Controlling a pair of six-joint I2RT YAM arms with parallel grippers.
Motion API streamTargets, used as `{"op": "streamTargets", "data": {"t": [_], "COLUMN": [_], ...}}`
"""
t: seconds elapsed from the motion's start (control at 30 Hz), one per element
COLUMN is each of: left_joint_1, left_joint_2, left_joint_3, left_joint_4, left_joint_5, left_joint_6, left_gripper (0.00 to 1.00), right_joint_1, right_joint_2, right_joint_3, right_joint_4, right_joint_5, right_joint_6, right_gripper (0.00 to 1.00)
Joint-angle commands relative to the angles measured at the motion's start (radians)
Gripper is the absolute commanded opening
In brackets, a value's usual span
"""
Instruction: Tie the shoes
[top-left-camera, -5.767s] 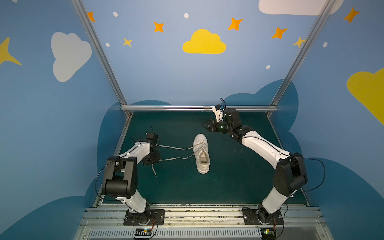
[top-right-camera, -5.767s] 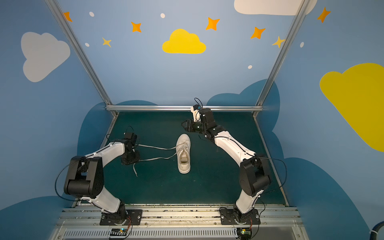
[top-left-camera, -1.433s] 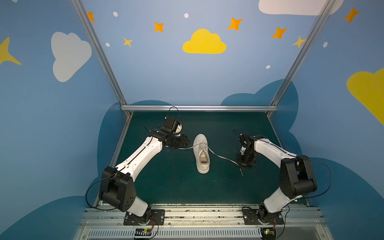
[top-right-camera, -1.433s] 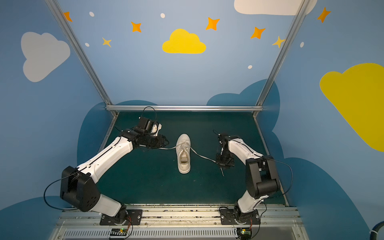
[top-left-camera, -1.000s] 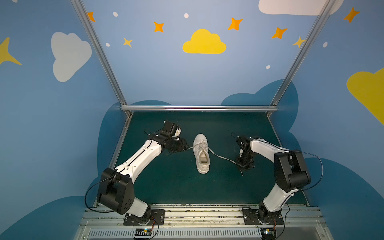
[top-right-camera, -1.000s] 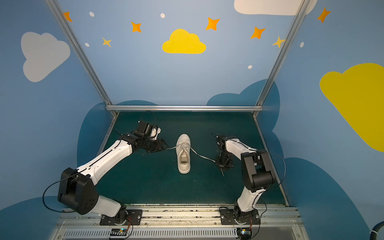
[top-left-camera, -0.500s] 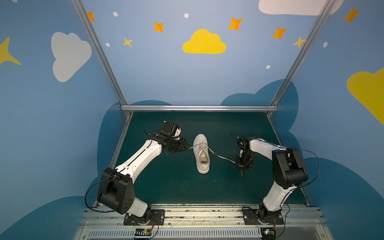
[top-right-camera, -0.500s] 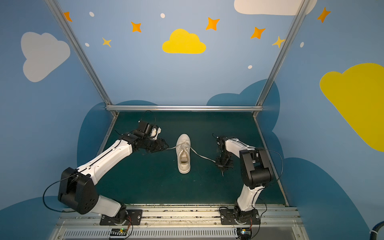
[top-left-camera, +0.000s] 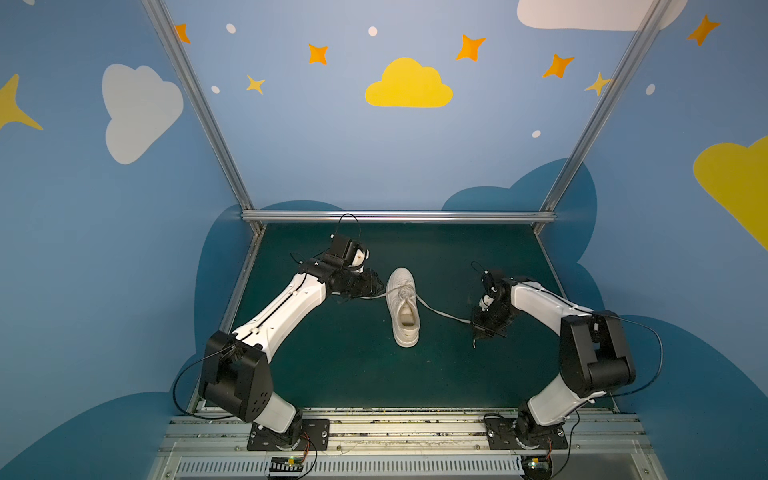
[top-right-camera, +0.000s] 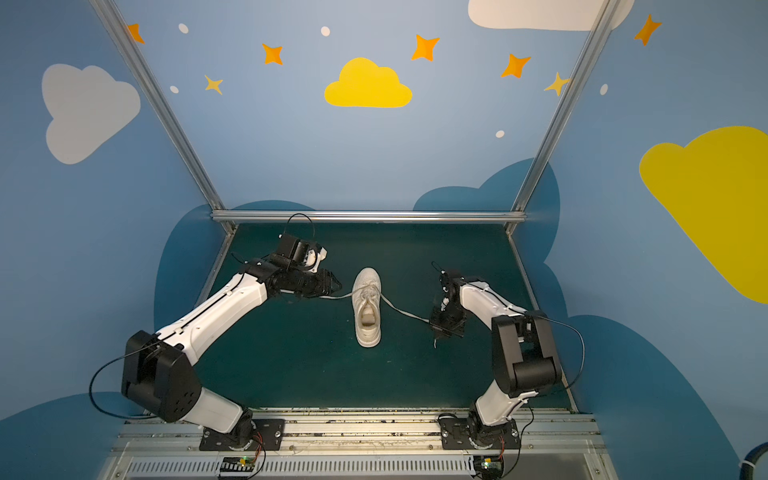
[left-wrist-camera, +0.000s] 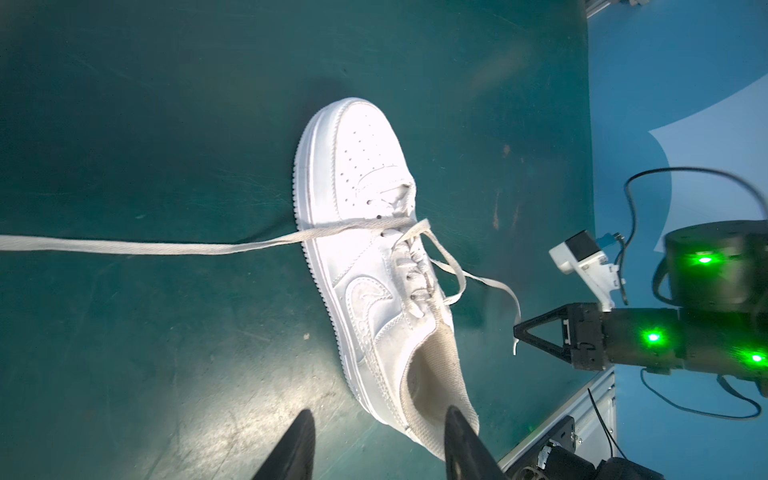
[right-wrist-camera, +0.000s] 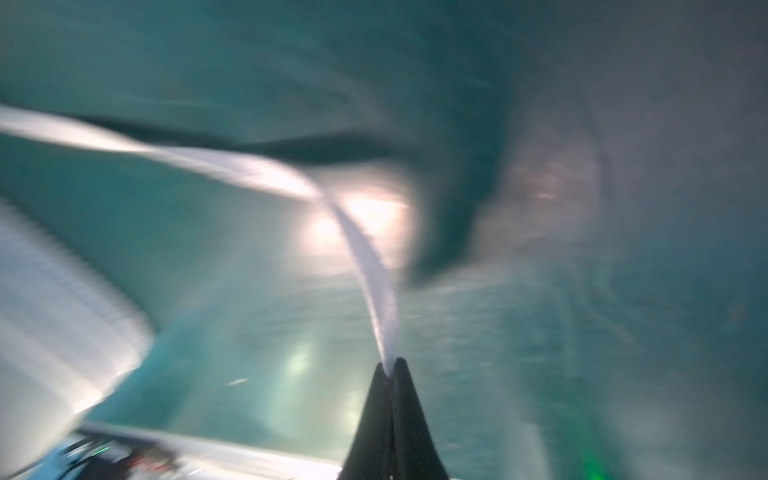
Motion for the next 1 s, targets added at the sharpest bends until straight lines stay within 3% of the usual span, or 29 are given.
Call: {"op": "streamTargets", "data": {"t": [0.0,0.3,0.63,0.97], "left_joint_1": [-0.029,-0.075,-0.092,-0.092], "left_joint_2": [0.035,0.092,0.138,0.16], "left_joint_3": [0.047,0.116,0.144,0.149], "left_joint_4": [-0.043,-0.047,-0.028,-0.02], "left_joint_5": [0.023,0.048,0.073,0.085], "left_joint_6": [0.036,0.031,0.022,0.022], "left_gripper": [0.5,0.47,0.45,0.44], "right_joint_1": [0.001,0.055,0.105,0.158], "right_joint_2": [-0.03,0.066,0.209,0.288], "right_joint_3": [0.001,-0.027,-0.099,-0.047], "right_joint_4": [0.179,0.673,1.179,1.258], "right_joint_5": [-0.237,-0.47,-0.508,-0.55], "right_joint_6": [0.156,0.515,0.886,0.943], "right_gripper": [0.0,0.0,0.0,0.0]}}
